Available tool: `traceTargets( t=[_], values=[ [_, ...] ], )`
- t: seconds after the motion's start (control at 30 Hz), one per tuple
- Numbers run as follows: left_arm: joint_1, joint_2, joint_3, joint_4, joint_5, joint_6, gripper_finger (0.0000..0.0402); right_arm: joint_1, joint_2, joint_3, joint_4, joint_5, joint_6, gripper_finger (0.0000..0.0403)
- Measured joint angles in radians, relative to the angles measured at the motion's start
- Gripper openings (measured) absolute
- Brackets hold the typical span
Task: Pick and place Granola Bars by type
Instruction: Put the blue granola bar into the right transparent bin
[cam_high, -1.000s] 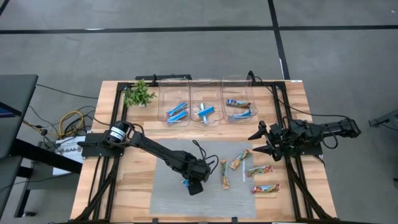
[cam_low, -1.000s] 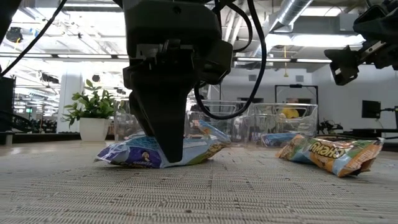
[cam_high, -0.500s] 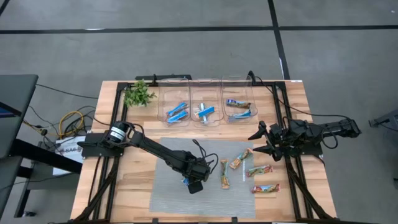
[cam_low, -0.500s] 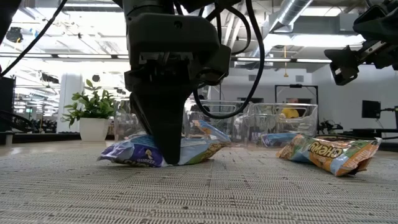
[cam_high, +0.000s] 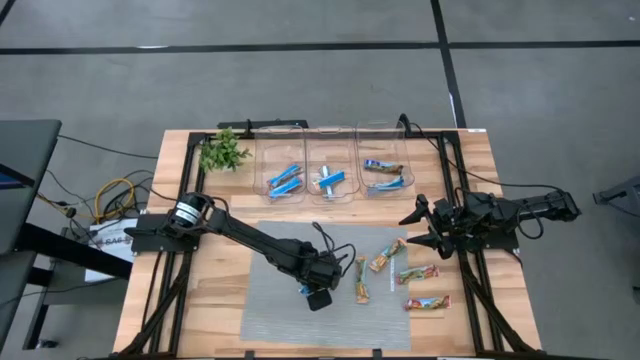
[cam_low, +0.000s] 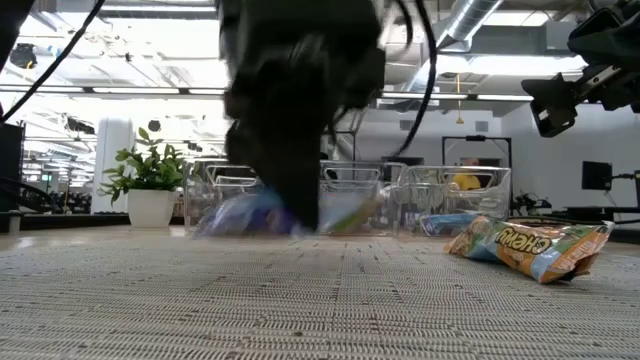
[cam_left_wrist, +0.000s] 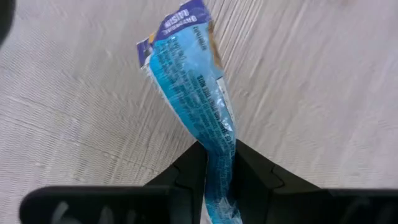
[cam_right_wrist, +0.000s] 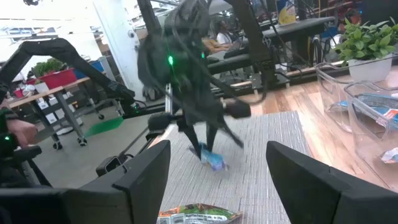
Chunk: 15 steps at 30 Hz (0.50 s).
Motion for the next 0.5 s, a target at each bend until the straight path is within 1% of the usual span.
traceTargets(
  t=[0.2,0.4,0.5],
  values=[
    [0.017,-0.031,0.031,0.045,-0.082,0.012,0.0063,0.000,0.000,0.000,0.000,0.000,0.000,0.0260],
    [0.052,-0.033,0.087,0.080,-0.187,0.016,0.0063,0.000,0.000,0.000,0.000,0.000,0.000,0.0260],
    [0.085,-0.033,0.119,0.106,-0.254,0.016,0.0063,0.000,0.000,0.000,0.000,0.000,0.000,0.0260]
  ],
)
